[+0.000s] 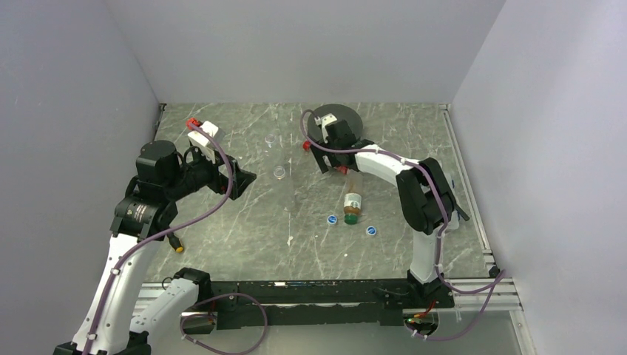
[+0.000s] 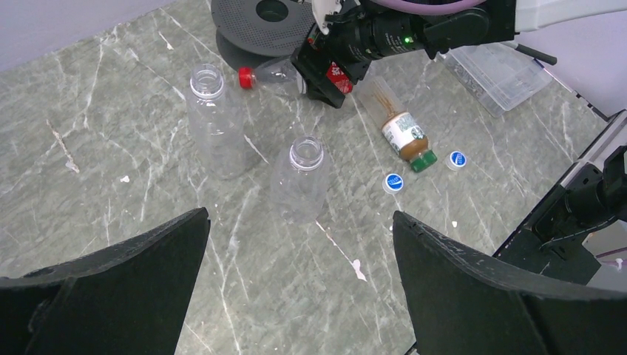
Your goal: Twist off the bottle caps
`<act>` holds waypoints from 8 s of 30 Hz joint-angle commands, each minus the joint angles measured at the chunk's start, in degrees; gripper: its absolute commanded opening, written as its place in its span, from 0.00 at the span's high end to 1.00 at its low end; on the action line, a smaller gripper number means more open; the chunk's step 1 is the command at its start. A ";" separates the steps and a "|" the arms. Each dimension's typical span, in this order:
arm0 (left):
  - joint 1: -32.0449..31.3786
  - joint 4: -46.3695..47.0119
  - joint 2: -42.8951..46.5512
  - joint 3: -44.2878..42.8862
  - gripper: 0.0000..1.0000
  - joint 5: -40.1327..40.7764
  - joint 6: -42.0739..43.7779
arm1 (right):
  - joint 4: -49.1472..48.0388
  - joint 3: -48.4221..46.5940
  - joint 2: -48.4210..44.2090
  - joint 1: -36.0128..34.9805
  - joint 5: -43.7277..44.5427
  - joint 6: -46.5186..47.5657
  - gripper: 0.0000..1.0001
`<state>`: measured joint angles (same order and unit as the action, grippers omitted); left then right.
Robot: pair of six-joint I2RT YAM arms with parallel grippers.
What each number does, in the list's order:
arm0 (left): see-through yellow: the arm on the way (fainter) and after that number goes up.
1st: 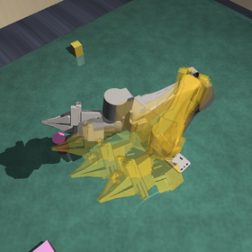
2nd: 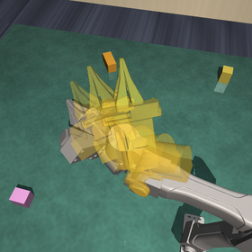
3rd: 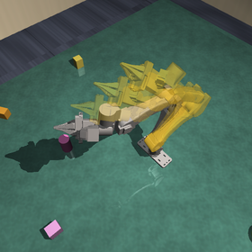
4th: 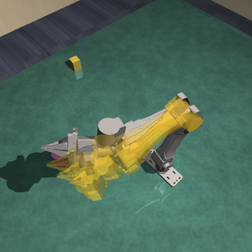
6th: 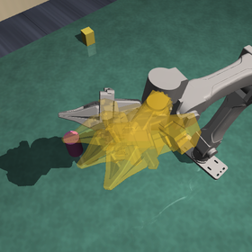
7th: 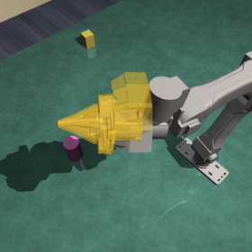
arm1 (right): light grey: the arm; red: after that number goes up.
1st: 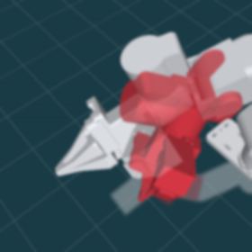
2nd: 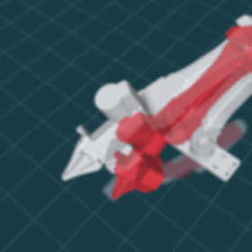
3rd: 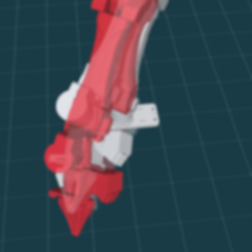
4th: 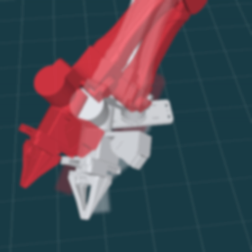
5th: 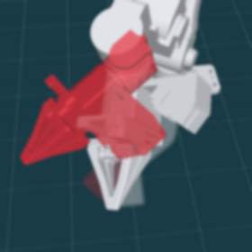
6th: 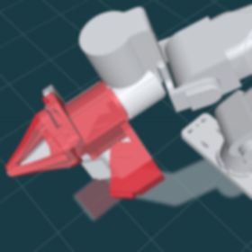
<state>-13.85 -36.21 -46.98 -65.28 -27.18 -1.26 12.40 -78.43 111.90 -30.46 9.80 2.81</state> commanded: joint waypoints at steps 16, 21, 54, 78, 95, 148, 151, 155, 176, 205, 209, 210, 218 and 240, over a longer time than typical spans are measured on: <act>-0.04 2.24 0.53 -2.17 0.01 -2.24 -0.57 | -1.86 2.26 1.58 0.25 -5.11 -2.19 0.18; -0.04 2.54 0.49 -2.22 0.01 -2.85 -0.89 | -5.39 4.60 -1.45 0.20 -3.76 -3.89 0.33; -0.04 19.59 -4.87 -8.64 0.01 -11.96 -27.25 | -27.89 13.46 -43.96 -25.43 4.82 -11.00 0.46; 1.37 26.01 -4.67 -11.33 0.10 -16.42 -35.37 | -42.17 2.98 -31.03 -47.51 21.84 -0.35 0.47; 1.45 26.06 -3.69 -10.26 0.55 -15.48 -32.65 | -46.97 -1.37 -24.89 -50.66 33.64 -0.36 0.45; 1.37 7.92 0.20 -4.39 1.00 -28.05 15.02 | -3.90 -26.62 -26.96 -31.55 -9.08 -26.28 0.49; 1.37 8.36 0.47 -4.17 1.00 -27.41 14.89 | -3.45 -26.52 -26.40 -31.42 -8.48 -27.28 0.44; 1.37 8.72 0.57 -4.12 1.00 -26.94 14.64 | -3.18 -26.51 -25.99 -31.20 -7.47 -28.17 0.44; 1.37 13.60 -2.35 -5.61 1.00 -40.43 -3.06 | -18.14 -19.15 -31.11 -26.83 -34.13 -21.92 1.00; 1.37 8.12 -0.11 -0.06 0.99 -22.66 13.50 | -5.83 -15.36 -34.17 -31.00 -0.56 -21.25 0.00; 1.35 8.98 0.33 0.78 1.00 -17.49 16.02 | 0.55 -23.43 -28.70 -32.95 5.99 -22.58 0.00; 1.32 8.75 0.17 0.63 1.00 -16.75 16.49 | 0.95 -24.31 -27.92 -33.07 6.43 -23.18 0.00; 1.28 10.34 1.22 1.67 1.00 -14.24 16.32 | -0.06 -25.33 -25.62 -33.09 8.42 -27.02 0.09; 1.28 11.77 1.81 2.29 1.00 -15.23 15.27 | -2.22 -27.59 -21.55 -29.40 -0.05 -36.60 0.47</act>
<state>-12.67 -27.09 -45.95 -63.00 -42.15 14.09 11.55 -102.30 89.38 -59.86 11.38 -32.69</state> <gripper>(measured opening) 0.502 0.551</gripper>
